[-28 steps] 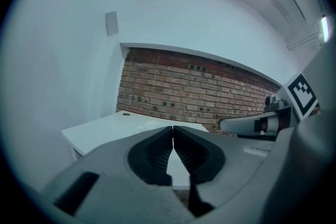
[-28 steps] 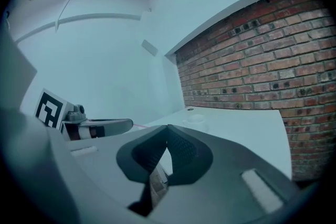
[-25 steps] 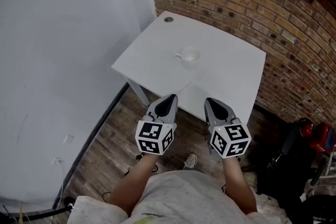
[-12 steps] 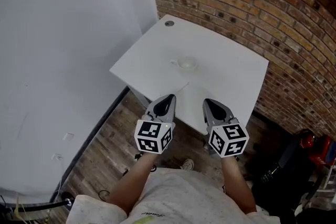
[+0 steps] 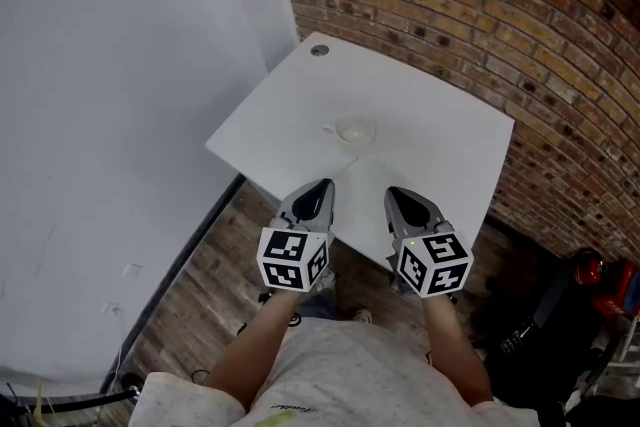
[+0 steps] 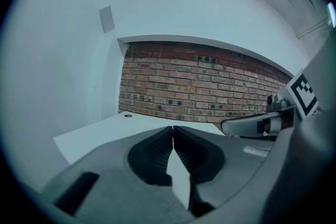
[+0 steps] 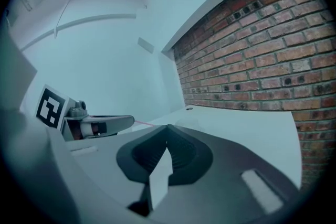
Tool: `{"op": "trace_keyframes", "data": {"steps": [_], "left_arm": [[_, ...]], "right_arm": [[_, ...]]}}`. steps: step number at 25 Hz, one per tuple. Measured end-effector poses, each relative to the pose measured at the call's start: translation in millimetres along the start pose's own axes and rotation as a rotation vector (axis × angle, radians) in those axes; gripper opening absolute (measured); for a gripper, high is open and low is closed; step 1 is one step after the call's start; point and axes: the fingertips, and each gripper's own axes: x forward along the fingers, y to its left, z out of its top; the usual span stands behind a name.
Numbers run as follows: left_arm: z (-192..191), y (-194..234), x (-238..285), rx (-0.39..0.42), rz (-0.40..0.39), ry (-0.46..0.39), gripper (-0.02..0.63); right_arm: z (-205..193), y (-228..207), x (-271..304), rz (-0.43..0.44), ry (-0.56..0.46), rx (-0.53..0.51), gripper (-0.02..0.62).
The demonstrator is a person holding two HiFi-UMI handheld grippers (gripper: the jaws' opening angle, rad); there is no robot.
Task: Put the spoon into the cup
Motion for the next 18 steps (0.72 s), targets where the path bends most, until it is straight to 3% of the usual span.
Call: {"op": "trace_keyframes", "data": {"steps": [18], "left_arm": [[-1.0, 67.9, 104.7, 0.006, -0.103, 0.082, 0.006]], "right_arm": [[24.3, -39.7, 105.5, -0.092, 0.039, 0.003, 0.008]]}}
